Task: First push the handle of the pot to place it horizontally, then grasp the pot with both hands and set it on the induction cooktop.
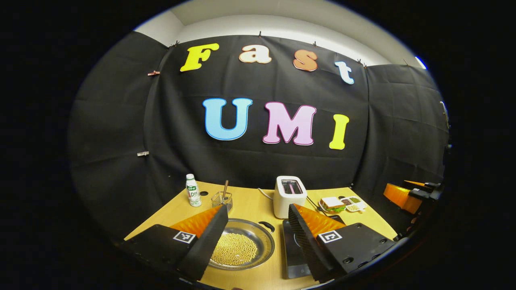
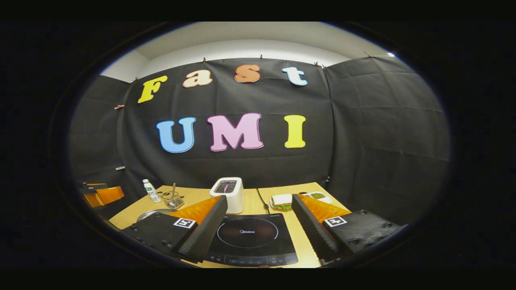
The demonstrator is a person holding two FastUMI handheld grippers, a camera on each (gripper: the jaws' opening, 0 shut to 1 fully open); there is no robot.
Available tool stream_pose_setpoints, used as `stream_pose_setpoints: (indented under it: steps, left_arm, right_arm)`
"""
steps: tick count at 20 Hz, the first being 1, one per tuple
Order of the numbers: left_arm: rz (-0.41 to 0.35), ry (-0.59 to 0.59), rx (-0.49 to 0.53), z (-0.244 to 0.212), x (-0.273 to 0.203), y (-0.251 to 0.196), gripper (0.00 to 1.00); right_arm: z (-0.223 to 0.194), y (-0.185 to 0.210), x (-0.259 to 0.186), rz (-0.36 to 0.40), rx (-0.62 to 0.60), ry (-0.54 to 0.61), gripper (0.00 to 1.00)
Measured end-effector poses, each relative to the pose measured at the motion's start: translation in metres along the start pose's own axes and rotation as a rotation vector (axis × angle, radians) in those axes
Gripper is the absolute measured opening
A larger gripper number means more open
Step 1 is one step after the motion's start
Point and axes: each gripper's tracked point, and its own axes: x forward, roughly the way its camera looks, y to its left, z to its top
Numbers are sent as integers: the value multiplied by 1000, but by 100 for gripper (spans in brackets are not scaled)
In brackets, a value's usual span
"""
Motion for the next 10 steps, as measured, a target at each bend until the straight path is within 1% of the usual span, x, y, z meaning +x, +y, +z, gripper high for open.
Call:
stream_pose_setpoints:
  steps: [2, 4, 5, 6, 7, 8, 10]
  left_arm:
    - [10, 12, -6, -3, 1, 9, 95]
    - [40, 27, 14, -6, 4, 28, 94]
    - [53, 29, 21, -6, 6, 38, 92]
    - [56, 33, 23, -5, 7, 46, 89]
    - [57, 39, 21, -5, 8, 53, 80]
    - [47, 49, 18, -8, 9, 57, 76]
    - [13, 86, 6, -18, 13, 65, 64]
  right_arm:
    - [-2, 1, 0, 0, 1, 10, 99]
    - [-3, 1, -1, -2, -3, 16, 98]
    - [-3, 2, -2, 2, -5, 16, 98]
    - [-3, 3, -2, 4, -6, 17, 98]
    - [-4, 5, -3, 8, -7, 19, 98]
    - [-3, 6, -1, 11, -10, 21, 98]
    - [-5, 6, -3, 12, -21, 25, 98]
